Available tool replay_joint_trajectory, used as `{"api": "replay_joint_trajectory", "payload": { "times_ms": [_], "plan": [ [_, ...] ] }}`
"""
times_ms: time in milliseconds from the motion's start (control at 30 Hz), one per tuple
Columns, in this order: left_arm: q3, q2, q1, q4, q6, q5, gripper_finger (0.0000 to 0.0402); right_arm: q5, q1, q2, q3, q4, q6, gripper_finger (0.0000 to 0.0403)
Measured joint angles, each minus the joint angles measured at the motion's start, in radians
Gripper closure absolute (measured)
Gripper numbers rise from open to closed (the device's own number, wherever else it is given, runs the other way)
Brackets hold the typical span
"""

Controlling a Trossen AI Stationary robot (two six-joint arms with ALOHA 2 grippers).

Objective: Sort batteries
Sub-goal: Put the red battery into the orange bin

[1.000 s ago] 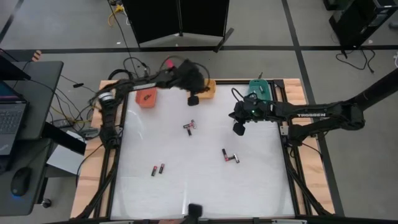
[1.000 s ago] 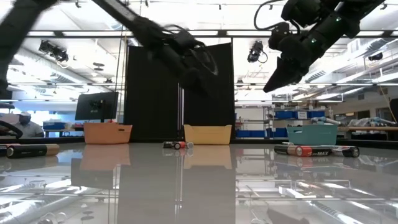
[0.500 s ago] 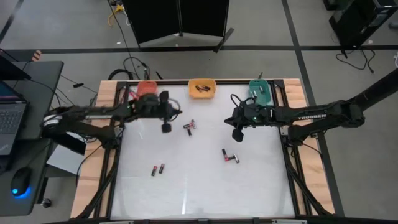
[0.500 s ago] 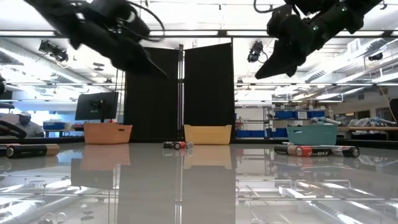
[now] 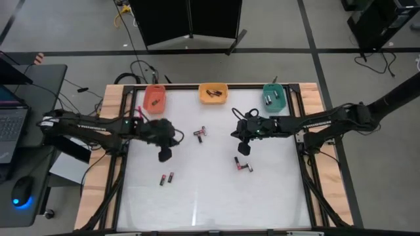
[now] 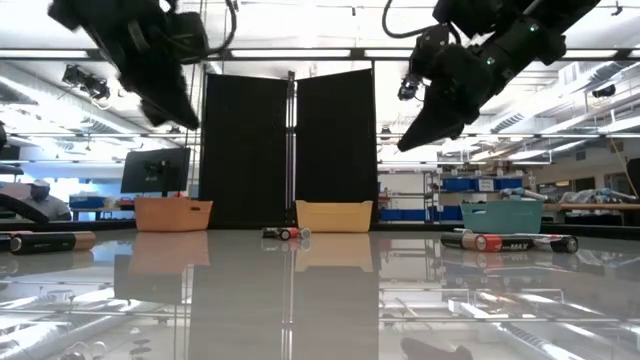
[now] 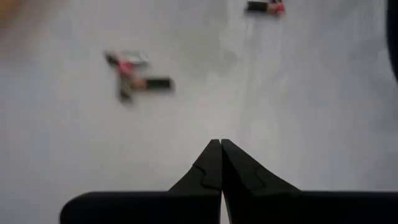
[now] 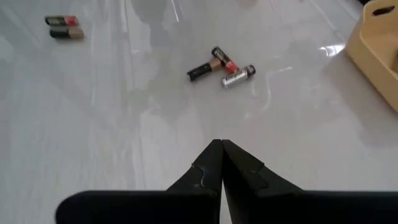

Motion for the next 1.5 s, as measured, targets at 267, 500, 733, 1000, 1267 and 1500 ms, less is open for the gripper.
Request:
{"api": "replay_joint_trajectory", "payload": {
  "times_ms": [267,500,733,1000,1267,1500],
  "plan": [
    [0.097,0.057,-0.301,-0.203,-0.62,-0.119,0.0396,0.0,0.0,0.012,0.0,-0.034,-0.041,0.0383],
    [0.2,0.238,-0.472,-0.393,-1.077,-0.131,0.0396,0.0,0.0,0.012,0.0,-0.039,-0.109,0.0383],
    [0.289,0.398,-0.546,-0.417,-1.295,-0.057,0.036,-0.001,0.0,0.012,0.0,-0.039,-0.14,0.0383],
    [0.313,0.53,-0.61,-0.398,-1.471,0.037,0.0259,-0.002,0.0,0.012,0.0,-0.038,-0.16,0.0383],
    [0.298,0.555,-0.628,-0.456,-1.542,0.003,0.0208,-0.003,0.0,0.012,0.0,-0.038,-0.16,0.0383],
    [0.226,0.555,-0.599,-0.343,-1.521,-0.027,0.0207,-0.003,0.0,0.011,0.0,-0.037,-0.16,0.0383]
  ]
}}
